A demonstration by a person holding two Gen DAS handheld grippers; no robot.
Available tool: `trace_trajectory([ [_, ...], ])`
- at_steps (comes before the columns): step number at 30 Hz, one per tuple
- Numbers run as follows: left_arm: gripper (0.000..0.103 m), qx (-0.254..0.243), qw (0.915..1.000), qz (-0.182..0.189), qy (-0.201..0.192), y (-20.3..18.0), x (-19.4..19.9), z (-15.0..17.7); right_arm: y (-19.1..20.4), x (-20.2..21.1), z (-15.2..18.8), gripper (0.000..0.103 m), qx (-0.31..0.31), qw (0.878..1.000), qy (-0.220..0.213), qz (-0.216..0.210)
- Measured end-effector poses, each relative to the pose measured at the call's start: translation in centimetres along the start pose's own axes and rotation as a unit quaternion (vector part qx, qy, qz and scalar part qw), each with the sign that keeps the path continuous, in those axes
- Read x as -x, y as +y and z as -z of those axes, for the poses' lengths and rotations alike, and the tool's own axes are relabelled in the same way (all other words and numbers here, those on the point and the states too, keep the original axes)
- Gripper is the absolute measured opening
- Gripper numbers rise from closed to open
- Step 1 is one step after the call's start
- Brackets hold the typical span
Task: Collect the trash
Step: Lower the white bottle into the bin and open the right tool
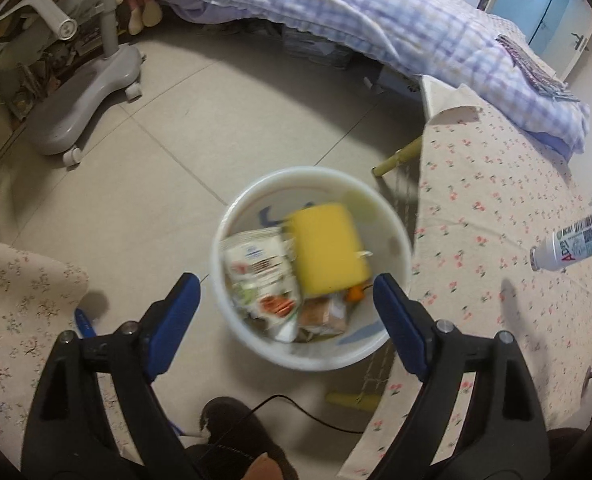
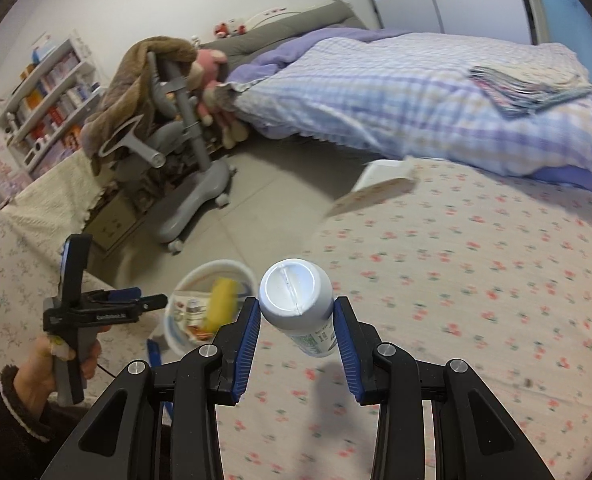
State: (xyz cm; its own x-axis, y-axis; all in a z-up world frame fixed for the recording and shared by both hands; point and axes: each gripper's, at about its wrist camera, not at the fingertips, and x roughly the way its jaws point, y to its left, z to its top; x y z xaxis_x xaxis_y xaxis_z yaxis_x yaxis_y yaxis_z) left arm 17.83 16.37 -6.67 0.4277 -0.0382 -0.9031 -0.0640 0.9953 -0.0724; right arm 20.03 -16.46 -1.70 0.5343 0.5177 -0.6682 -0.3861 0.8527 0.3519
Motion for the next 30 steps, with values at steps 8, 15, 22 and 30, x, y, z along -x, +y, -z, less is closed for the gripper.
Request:
trace_trajectory([
  [8,0.088,0.021,0.9996,-0.017,0.012,3.4,1.0,1.0,4.7,-5.5,-1.0,0.038,0.011,0.999,0.026,-0.046],
  [15,0.088,0.043,0.9987,-0.023,0.018,5.5,0.8,1.3,7.6,-10.6,-0.7,0.038,0.004,0.994,0.067,-0.087],
  [22,0.088,0.051,0.9985,-0.016,0.013,6.1,1.1,1.1,9.4,-14.5,0.1,0.04,-0.015,0.986,0.109,-0.123],
  [30,0.098,0.042,0.9989,-0.016,0.008,5.3,1.6,1.5,9.1,-13.5,-0.4,0.084,-0.017,0.992,0.084,-0.092],
])
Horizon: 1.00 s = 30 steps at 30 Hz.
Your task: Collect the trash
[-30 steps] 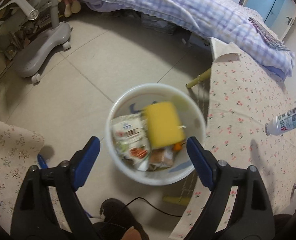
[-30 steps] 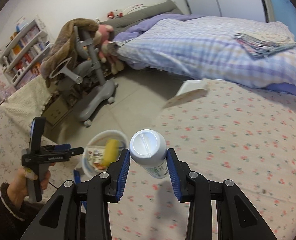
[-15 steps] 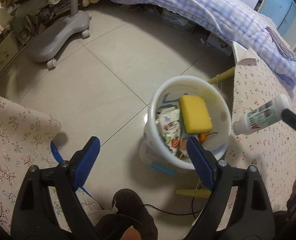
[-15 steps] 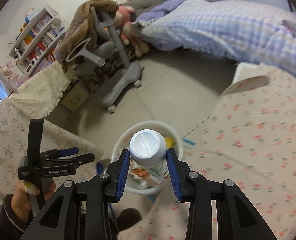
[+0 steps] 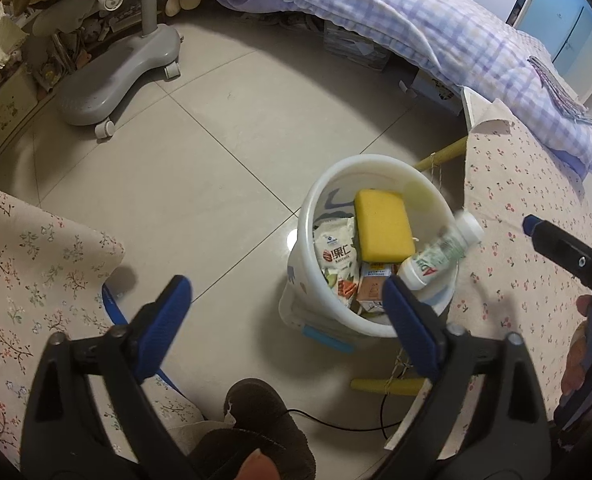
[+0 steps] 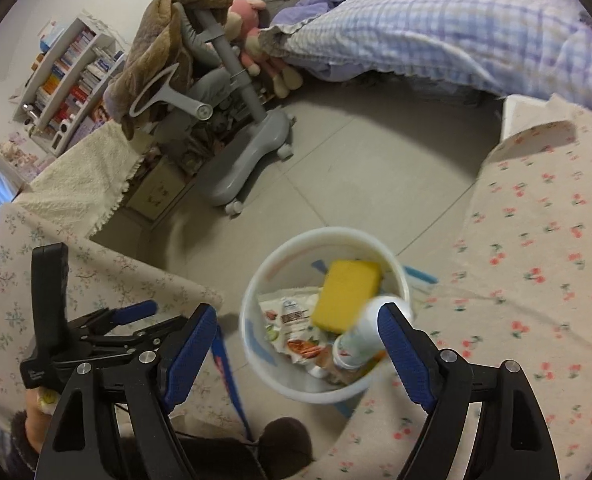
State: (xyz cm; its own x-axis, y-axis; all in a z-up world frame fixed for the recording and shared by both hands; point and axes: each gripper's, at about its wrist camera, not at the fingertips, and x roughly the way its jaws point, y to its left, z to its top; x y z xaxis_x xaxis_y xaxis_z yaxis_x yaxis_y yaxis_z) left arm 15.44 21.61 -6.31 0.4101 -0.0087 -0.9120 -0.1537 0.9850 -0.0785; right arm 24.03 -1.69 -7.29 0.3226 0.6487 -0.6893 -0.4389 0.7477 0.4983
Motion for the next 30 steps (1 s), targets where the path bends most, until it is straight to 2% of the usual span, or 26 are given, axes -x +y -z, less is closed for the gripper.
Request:
trace_trajectory([
  [5,0.099,0.009,0.9995,0.03,-0.002,-1.2,0.9,0.8,-0.8,3.8,0.9,0.086,-0.003,0.999,-0.017,0.04],
  [11,0.101,-0.028,0.9987,0.021,-0.037,-4.2,2.9,2.3,-0.7,9.9,2.4,0.095,-0.002,0.994,-0.058,0.097],
  [13,0.101,-0.03,0.9982,0.026,-0.045,-5.0,3.6,3.2,-0.4,12.1,3.3,0.095,0.0,0.989,-0.073,0.127],
  [15,0.102,-0.034,0.9975,0.036,-0.05,-5.7,4.3,4.1,-0.1,14.3,4.6,0.103,0.001,0.983,-0.09,0.16],
  [21,0.102,-0.066,0.9928,0.061,-0.078,-9.0,6.7,7.2,-0.3,19.1,9.3,0.103,-0.017,0.968,-0.127,0.216],
  [27,0.102,-0.073,0.9898,0.06,-0.106,-10.8,8.6,9.1,0.0,21.0,13.6,0.103,-0.016,0.951,-0.133,0.279],
  [30,0.102,-0.071,0.9882,0.06,-0.121,-11.3,9.2,9.7,-0.7,21.8,15.8,0.103,-0.026,0.938,-0.162,0.306],
])
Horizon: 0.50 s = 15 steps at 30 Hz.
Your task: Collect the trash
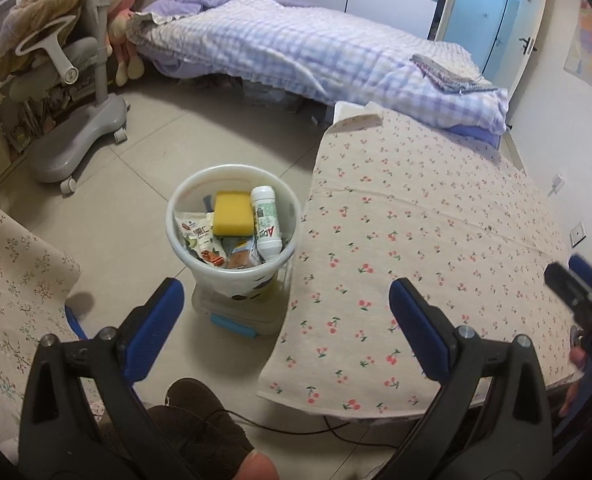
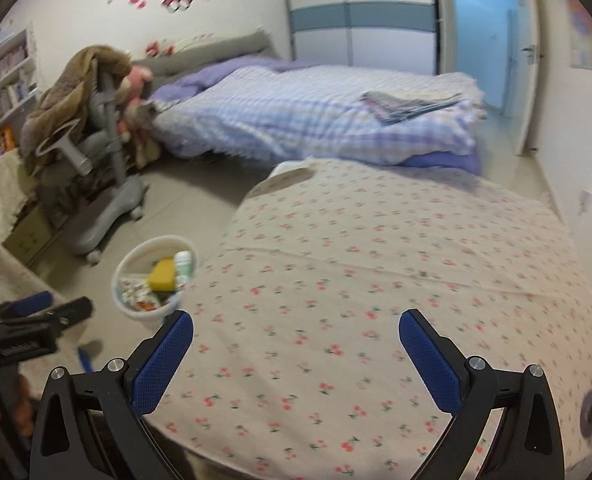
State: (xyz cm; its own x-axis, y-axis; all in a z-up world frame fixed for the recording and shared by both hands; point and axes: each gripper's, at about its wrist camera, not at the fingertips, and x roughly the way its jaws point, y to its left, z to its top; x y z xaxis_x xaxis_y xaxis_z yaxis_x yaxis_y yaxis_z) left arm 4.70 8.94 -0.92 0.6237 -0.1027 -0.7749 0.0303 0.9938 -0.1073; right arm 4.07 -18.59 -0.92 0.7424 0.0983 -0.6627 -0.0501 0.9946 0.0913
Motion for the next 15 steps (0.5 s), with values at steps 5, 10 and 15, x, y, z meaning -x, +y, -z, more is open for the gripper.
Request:
trace_trajectory([
  [5,0.102,-0.002,0.9995,-0.017,-0.028,-0.9,0.6,0.7,-1.8,-0.3,1.9,0.103,-0.02,0.999,-0.013,0.021],
  [10,0.102,-0.015,0.999,-0.02,-0.036,-1.9,0.3,1.3,-2.3,-0.6,2.3,0.103,-0.023,0.999,-0.023,0.033],
  [15,0.102,-0.027,0.9992,-0.012,-0.027,-2.7,0.0,2.0,-2.2,-0.6,2.7,0.103,-0.02,0.999,-0.021,0.036],
])
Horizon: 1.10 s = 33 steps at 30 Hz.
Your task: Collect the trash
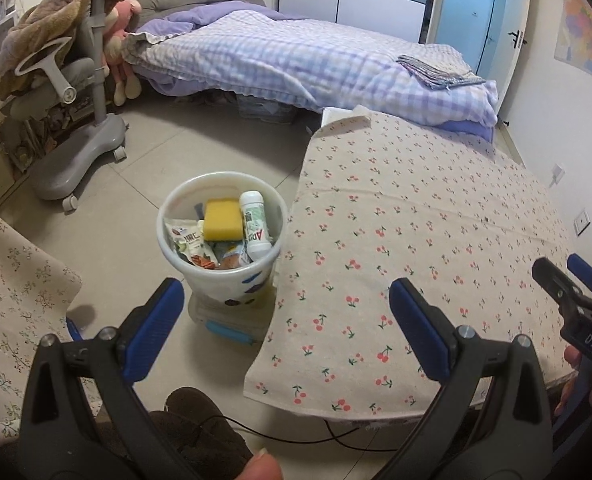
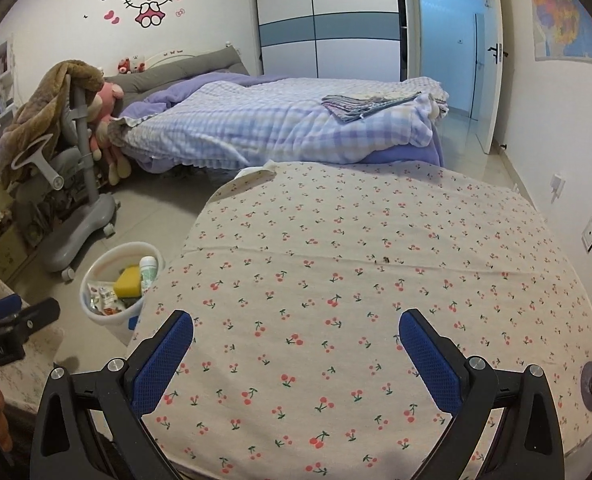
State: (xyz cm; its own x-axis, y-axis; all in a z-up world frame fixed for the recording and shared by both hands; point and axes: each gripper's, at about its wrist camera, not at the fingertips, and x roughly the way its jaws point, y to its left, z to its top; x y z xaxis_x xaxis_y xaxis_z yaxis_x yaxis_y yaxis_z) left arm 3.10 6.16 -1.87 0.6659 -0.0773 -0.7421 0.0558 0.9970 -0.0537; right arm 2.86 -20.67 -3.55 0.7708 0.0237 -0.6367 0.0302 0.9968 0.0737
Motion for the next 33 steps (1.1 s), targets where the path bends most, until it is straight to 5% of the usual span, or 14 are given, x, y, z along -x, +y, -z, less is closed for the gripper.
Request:
trace_trajectory([
  [33,0.102,0.001,1.0,0.0,0.003,-0.07,0.02,0.08,0.79,0.2,0.04,0.103,-0.006,1.0,-0.001,-0.005],
])
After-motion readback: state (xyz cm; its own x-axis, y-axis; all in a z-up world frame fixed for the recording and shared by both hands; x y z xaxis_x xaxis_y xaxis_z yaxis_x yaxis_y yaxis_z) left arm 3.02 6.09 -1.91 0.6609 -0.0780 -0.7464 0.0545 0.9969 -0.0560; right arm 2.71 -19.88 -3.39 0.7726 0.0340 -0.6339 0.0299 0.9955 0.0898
